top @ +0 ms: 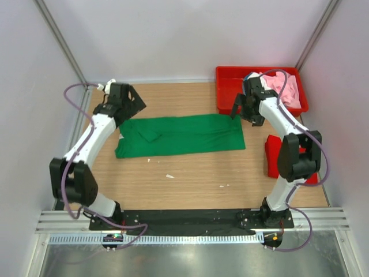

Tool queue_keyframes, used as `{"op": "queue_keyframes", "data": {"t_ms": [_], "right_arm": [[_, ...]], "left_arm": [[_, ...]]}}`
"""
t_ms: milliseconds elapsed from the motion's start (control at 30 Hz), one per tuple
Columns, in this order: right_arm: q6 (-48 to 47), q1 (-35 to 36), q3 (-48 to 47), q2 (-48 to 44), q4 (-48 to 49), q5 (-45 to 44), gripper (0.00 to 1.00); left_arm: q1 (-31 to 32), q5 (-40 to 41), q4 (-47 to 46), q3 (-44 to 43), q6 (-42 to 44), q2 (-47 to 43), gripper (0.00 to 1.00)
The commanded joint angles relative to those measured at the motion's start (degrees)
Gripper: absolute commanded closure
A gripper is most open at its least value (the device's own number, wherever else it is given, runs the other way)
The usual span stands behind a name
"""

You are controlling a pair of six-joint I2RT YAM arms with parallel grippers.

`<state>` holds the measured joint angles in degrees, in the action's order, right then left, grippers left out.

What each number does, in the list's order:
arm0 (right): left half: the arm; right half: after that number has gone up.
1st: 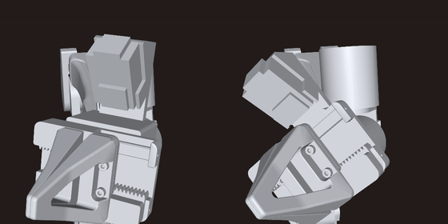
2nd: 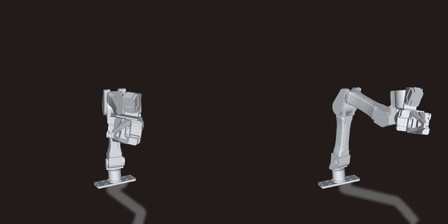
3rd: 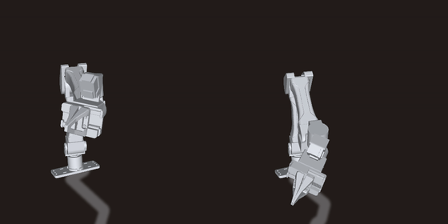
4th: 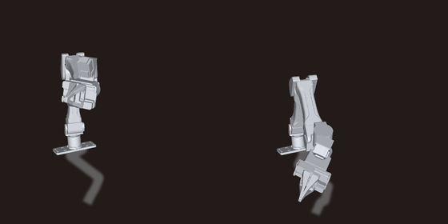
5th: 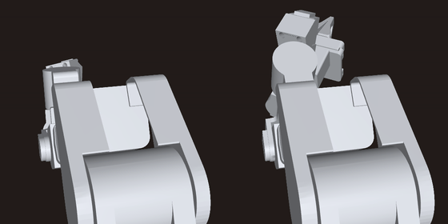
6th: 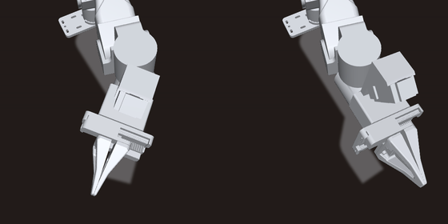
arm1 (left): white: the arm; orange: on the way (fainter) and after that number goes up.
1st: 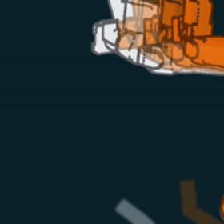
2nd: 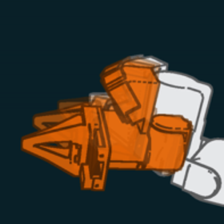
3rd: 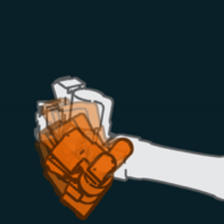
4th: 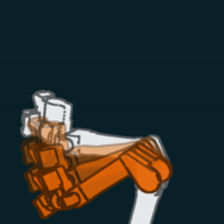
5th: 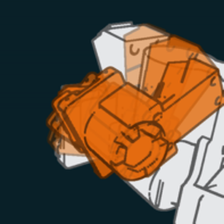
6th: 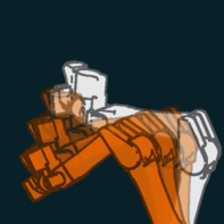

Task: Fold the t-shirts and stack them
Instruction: Fold the tshirt

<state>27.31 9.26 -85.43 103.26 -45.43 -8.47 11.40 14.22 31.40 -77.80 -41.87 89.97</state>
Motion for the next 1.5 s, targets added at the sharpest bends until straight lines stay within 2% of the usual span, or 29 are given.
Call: {"op": "queue_keyframes", "data": {"t_ms": [0,100,233,567,867,1300,1467], "right_arm": [[-3.23,0.32,-0.27,-6.49,-1.86,-1.11,0.0],[-4.02,1.11,3.07,-10.0,-0.19,-0.5,0.0],[-3.49,1.38,7.28,-12.47,2.62,1.0,0.0],[-2.44,1.64,10.81,-12.3,5.0,3.81,0.0],[-2.79,1.56,10.28,-10.28,4.91,2.84,0.0],[-2.53,1.64,8.96,-9.31,4.47,1.44,0.0],[-2.44,1.56,8.7,-8.69,4.56,0.47,0.0]], "left_arm": [[1.25,-4.9,-0.72,8.52,-7.95,-6.99,0.0],[1.96,-5.68,-4.93,16.17,-12.61,-8.32,0.0],[2.4,-9.64,-12.84,21.81,-17.63,-7.63,0.0],[3.54,-8.42,-19.97,18.48,-21.15,2.82,0.01],[3.72,-6.05,-20.32,14.78,-21.77,8.99,0.05],[3.81,-1.92,-13.38,14.96,-20.8,4.6,0.01],[3.81,-4.02,-15.75,17.06,-21.94,5.47,0.01]]}}
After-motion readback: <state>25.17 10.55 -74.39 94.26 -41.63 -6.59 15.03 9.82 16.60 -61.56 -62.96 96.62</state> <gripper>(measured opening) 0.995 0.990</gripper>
